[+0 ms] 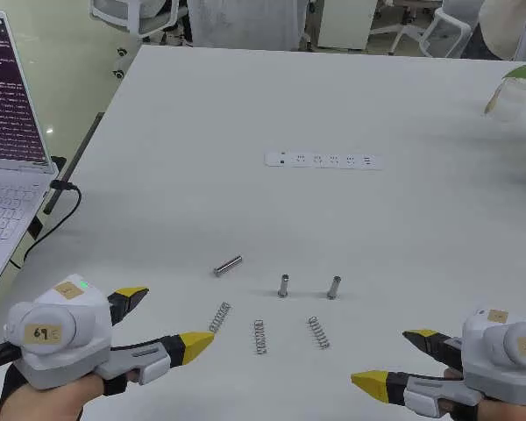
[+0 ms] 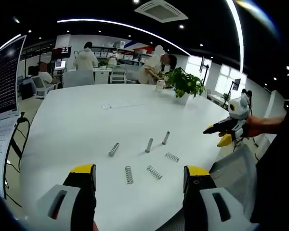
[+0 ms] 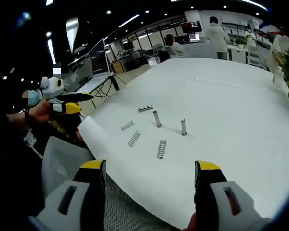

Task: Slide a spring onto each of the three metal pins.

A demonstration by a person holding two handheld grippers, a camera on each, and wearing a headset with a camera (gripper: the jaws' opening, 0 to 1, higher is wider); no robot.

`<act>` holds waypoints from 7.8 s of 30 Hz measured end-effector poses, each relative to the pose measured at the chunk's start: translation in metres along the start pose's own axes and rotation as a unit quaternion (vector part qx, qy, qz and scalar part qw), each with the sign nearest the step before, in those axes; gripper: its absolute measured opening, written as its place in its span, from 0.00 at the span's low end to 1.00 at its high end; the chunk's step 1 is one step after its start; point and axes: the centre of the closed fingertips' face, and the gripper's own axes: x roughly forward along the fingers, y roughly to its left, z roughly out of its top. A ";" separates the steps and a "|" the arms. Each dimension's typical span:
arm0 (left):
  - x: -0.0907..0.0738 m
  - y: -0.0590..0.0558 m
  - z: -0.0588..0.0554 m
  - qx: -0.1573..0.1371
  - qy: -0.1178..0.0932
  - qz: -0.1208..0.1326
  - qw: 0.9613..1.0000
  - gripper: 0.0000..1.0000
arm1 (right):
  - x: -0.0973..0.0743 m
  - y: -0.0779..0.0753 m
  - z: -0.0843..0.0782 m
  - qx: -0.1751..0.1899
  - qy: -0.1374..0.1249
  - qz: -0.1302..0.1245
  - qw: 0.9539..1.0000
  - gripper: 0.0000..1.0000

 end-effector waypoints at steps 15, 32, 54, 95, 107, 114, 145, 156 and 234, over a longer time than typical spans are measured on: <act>0.005 -0.005 0.007 0.005 0.000 -0.006 1.000 0.70 | -0.001 0.000 0.007 0.002 -0.010 -0.002 1.000 0.72; 0.003 0.000 0.009 0.002 -0.004 0.000 1.000 0.69 | 0.002 0.000 0.009 0.002 -0.011 0.002 1.000 0.70; 0.007 0.011 0.015 0.016 -0.003 0.002 1.000 0.68 | 0.001 -0.006 0.004 0.016 -0.009 -0.002 1.000 0.70; 0.057 0.031 0.048 0.066 0.013 -0.024 0.997 0.61 | -0.006 -0.010 -0.002 0.029 -0.017 -0.012 0.999 0.63; 0.076 0.035 0.051 0.064 0.019 -0.027 0.997 0.57 | -0.007 -0.011 -0.005 0.037 -0.018 -0.017 0.999 0.61; 0.092 0.035 0.055 0.059 0.021 -0.032 0.998 0.56 | -0.005 -0.008 -0.005 0.038 -0.017 -0.014 0.999 0.61; 0.159 0.048 0.028 0.085 0.100 -0.035 0.991 0.37 | -0.001 -0.004 -0.012 0.043 -0.007 -0.015 0.999 0.60; 0.185 0.054 0.008 0.083 0.132 -0.031 0.987 0.29 | -0.003 -0.007 -0.017 0.052 -0.003 -0.020 0.998 0.59; 0.184 0.069 -0.015 0.080 0.178 0.001 0.981 0.00 | 0.008 -0.003 -0.014 0.049 0.001 -0.008 0.999 0.57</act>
